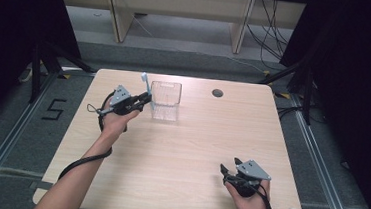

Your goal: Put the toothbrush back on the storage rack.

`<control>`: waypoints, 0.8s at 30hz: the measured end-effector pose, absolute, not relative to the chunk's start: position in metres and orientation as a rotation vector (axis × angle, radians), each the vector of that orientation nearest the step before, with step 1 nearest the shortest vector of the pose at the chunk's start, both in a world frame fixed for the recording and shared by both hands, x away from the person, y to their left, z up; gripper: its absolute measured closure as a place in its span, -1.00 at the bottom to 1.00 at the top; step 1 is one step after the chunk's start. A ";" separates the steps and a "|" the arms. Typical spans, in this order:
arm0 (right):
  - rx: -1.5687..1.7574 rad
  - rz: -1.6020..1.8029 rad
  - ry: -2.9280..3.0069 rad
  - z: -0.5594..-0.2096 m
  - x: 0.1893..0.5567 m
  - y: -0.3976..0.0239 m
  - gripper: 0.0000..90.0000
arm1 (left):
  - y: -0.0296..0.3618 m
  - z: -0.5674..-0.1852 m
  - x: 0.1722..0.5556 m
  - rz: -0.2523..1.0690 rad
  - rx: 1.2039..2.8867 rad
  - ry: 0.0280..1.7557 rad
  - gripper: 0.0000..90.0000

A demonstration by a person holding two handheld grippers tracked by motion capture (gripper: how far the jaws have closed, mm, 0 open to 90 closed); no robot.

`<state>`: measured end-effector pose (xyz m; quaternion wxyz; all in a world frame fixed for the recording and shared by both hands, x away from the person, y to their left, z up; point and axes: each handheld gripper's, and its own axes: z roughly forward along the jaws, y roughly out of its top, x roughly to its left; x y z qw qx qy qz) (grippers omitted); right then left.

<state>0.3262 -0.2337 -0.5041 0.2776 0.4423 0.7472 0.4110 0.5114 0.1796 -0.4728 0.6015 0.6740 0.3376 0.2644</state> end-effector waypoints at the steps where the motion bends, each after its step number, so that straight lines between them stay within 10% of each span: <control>1: 1.176 1.089 1.998 -0.504 0.326 -0.235 -0.04 | 0.180 -0.473 0.511 0.613 1.562 0.783 0.73; 24: 1.174 1.087 2.000 -0.504 0.326 -0.235 -0.04 | 0.180 -0.476 0.512 0.615 1.579 0.788 0.69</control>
